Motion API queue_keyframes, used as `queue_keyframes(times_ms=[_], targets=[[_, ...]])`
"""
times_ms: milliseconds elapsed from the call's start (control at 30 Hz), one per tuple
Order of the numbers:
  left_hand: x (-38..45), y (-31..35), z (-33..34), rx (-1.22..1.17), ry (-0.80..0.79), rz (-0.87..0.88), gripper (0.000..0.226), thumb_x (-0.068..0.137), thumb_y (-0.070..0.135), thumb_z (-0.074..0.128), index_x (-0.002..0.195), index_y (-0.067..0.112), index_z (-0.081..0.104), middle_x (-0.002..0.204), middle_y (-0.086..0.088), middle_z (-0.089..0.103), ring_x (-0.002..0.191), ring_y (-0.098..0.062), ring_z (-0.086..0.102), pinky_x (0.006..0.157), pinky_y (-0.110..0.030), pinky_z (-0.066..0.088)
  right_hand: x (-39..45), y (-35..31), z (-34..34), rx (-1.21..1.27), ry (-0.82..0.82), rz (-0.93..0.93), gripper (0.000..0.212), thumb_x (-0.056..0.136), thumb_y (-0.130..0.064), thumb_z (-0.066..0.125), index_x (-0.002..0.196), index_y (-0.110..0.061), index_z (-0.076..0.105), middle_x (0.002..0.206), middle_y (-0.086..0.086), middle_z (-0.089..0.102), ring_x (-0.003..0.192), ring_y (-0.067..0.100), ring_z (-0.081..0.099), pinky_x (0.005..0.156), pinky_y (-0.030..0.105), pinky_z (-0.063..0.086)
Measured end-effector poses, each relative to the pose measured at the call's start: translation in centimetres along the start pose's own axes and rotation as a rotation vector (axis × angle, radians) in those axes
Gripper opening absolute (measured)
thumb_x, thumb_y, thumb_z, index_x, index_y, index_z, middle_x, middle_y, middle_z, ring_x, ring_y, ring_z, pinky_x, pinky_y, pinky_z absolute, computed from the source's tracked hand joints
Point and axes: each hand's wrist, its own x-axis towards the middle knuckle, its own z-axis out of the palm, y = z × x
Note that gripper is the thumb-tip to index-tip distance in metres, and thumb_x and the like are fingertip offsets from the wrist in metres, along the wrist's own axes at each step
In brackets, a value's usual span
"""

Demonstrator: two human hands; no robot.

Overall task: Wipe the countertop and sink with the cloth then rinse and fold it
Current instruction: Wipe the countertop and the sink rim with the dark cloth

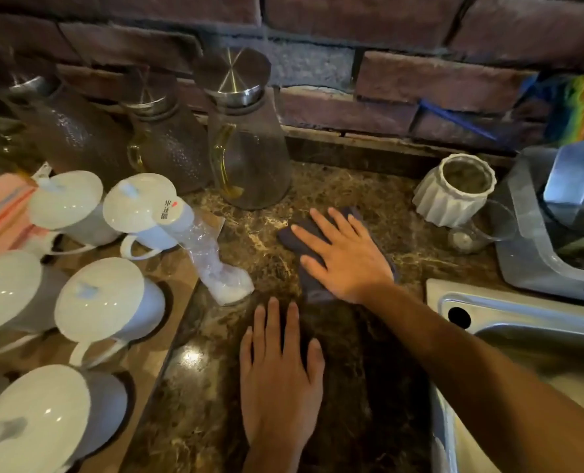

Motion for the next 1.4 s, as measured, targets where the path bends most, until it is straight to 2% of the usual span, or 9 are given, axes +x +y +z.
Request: queue_keyframes(times_ms=[233,400,600,733,933,1067,1167,1300,1400], targets=[[0.1,-0.2,0.1,0.038,-0.003,-0.007,0.066,0.097,0.059,0.027,0.151,0.024,0.041,0.164,-0.004,0.029,0.152,-0.024,0.025,0.115,-0.047,0.036,3.6,2.4,-0.7,0.041,0.089,0.229,0.06,0.101,-0.059,0.015,0.158,-0.041,0.014,0.169,0.001,0.011,0.155,0.03,0.006,0.125,0.051,0.004],[-0.2,0.3,-0.5,0.051,-0.02,-0.018,0.064,0.099,0.057,0.032,0.155,0.025,0.033,0.165,-0.003,0.026,0.153,-0.022,0.02,0.12,-0.045,0.028,-5.9,2.1,0.5,-0.013,0.037,0.227,0.061,0.101,-0.054,0.013,0.16,-0.034,0.012,0.169,0.009,0.01,0.154,0.034,0.007,0.124,0.053,0.007],[-0.4,0.3,-0.4,0.019,0.008,-0.01,0.064,0.099,0.053,0.041,0.155,0.023,0.032,0.165,-0.006,0.026,0.153,-0.024,0.017,0.12,-0.049,0.024,-15.2,-0.9,1.9,-0.053,0.125,0.225,0.057,0.102,-0.044,0.032,0.154,-0.023,0.037,0.16,0.019,0.033,0.148,0.04,0.029,0.12,0.053,0.023],[-0.5,0.4,-0.7,0.01,0.017,-0.007,0.064,0.1,0.053,0.037,0.155,0.021,0.032,0.165,-0.007,0.025,0.154,-0.025,0.016,0.121,-0.049,0.021,-20.0,-3.6,2.2,-0.04,0.021,0.275,0.064,0.098,-0.051,0.032,0.157,-0.026,0.026,0.164,0.016,0.023,0.15,0.039,0.02,0.12,0.053,0.018],[-0.8,0.5,-1.4,-0.001,-0.007,0.053,0.064,0.102,0.05,0.033,0.156,0.015,0.031,0.166,-0.012,0.023,0.154,-0.03,0.015,0.122,-0.051,0.02,-28.9,-9.1,4.0,0.061,0.01,0.487,0.064,0.099,-0.049,0.033,0.157,-0.024,0.025,0.165,0.017,0.017,0.151,0.04,0.018,0.116,0.053,0.03],[-1.3,0.9,-1.8,-0.032,-0.011,0.064,0.058,0.102,0.035,0.042,0.153,0.007,0.035,0.163,-0.021,0.026,0.152,-0.038,0.018,0.122,-0.056,0.018,-36.0,-12.2,4.7,0.1,-0.049,0.628,0.07,0.095,-0.052,0.038,0.155,-0.017,0.031,0.159,0.02,0.035,0.141,0.037,0.042,0.112,0.051,0.041],[-0.4,4.4,-1.7,-0.122,-0.063,0.253,0.056,0.102,0.03,0.042,0.153,0.008,0.035,0.162,-0.017,0.028,0.152,-0.032,0.02,0.124,-0.051,0.02,-38.7,-13.8,5.5,0.076,-0.073,0.663,0.075,0.088,-0.054,0.045,0.15,-0.013,0.038,0.153,0.019,0.044,0.136,0.038,0.05,0.11,0.048,0.031],[0.7,8.8,0.4,-0.12,-0.103,0.354,0.056,0.105,0.044,0.021,0.157,0.024,0.028,0.167,-0.002,0.021,0.155,-0.022,0.012,0.126,-0.047,0.012,-34.8,-13.1,5.2,0.152,0.007,0.676,0.07,0.095,-0.052,0.04,0.154,-0.015,0.032,0.157,0.016,0.04,0.143,0.032,0.042,0.114,0.046,0.026],[0.6,8.5,1.3,-0.099,0.025,0.368,0.054,0.104,0.04,0.024,0.15,0.02,0.044,0.161,-0.006,0.037,0.151,-0.025,0.027,0.121,-0.05,0.024,-29.3,-9.0,4.7,0.294,0.135,0.659,0.065,0.104,-0.048,0.025,0.159,-0.023,0.003,0.168,0.009,0.009,0.155,0.023,0.009,0.125,0.043,0.016]])
